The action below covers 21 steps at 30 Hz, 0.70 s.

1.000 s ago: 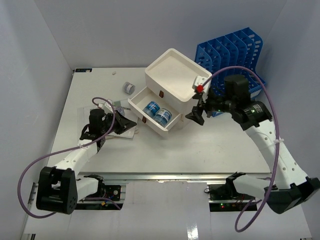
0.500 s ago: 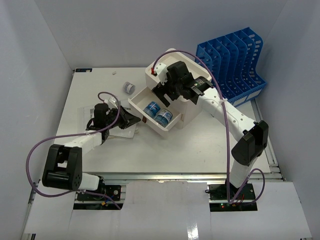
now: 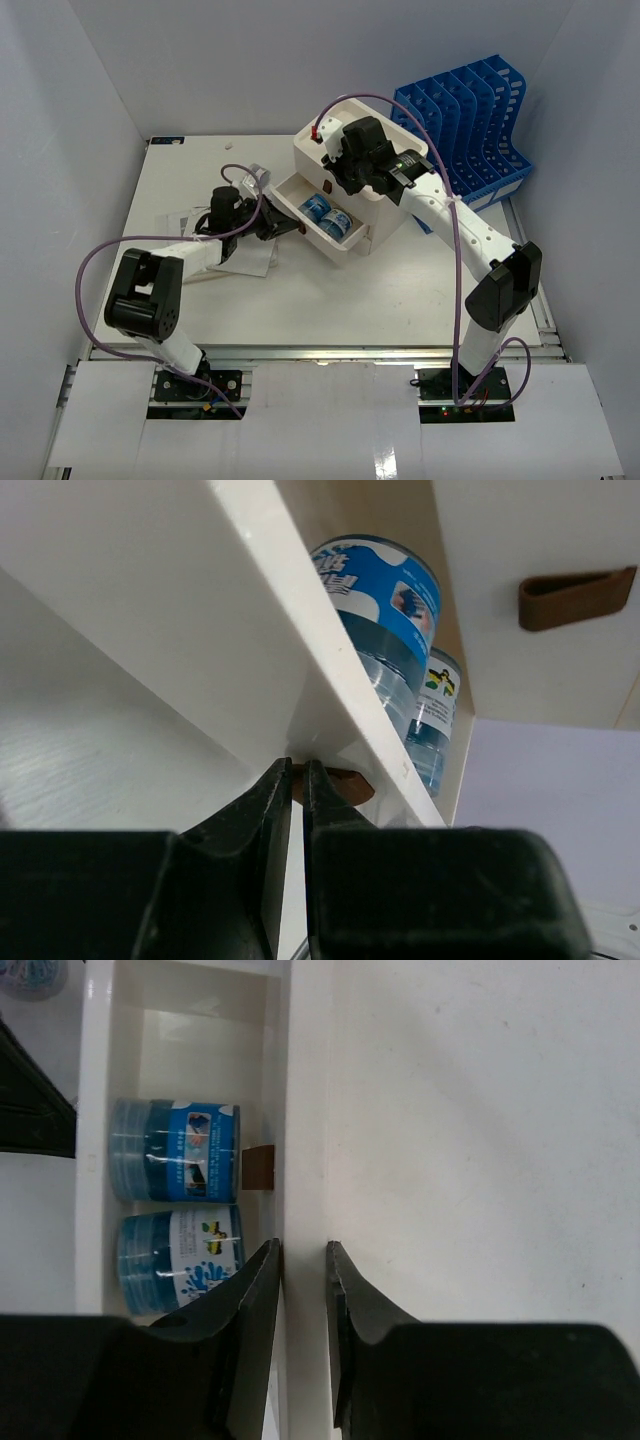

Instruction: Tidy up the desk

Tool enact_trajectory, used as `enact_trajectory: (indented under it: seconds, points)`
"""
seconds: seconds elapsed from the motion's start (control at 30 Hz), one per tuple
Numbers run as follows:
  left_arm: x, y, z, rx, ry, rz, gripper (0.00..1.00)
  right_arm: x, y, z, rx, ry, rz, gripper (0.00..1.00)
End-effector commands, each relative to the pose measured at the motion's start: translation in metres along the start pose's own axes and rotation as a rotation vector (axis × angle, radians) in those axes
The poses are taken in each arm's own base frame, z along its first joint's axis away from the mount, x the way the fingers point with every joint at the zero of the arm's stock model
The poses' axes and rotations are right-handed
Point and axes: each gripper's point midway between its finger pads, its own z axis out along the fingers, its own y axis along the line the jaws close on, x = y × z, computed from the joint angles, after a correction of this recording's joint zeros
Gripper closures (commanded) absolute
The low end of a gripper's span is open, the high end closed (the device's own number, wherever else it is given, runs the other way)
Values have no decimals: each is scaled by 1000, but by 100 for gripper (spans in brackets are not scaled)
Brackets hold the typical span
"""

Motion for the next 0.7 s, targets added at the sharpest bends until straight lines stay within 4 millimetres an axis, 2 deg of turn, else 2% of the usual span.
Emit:
enact_trajectory:
  seconds: [0.0,0.07,0.2,0.37,0.47,0.6,0.67]
  points:
    - [-16,-54,28,115,-22,108,80,14,49,-3,-210,50,17,81]
    - [-19,-53,39,106,-18,105,80,13,53,-3,-230,49,21,82]
    - [-30,-64,55,116,-30,116,80,13,59,-1,-264,52,26,82]
    - [-36,-58,78,109,-26,85,78,14,62,2,-280,55,31,82]
    - [-39,-60,90,134,-3,73,75,14,63,3,-284,58,32,82]
    - [-42,-72,102,168,24,85,72,15,62,2,-278,57,31,81]
    - [-43,-76,101,176,22,99,70,15,59,1,-264,60,29,80]
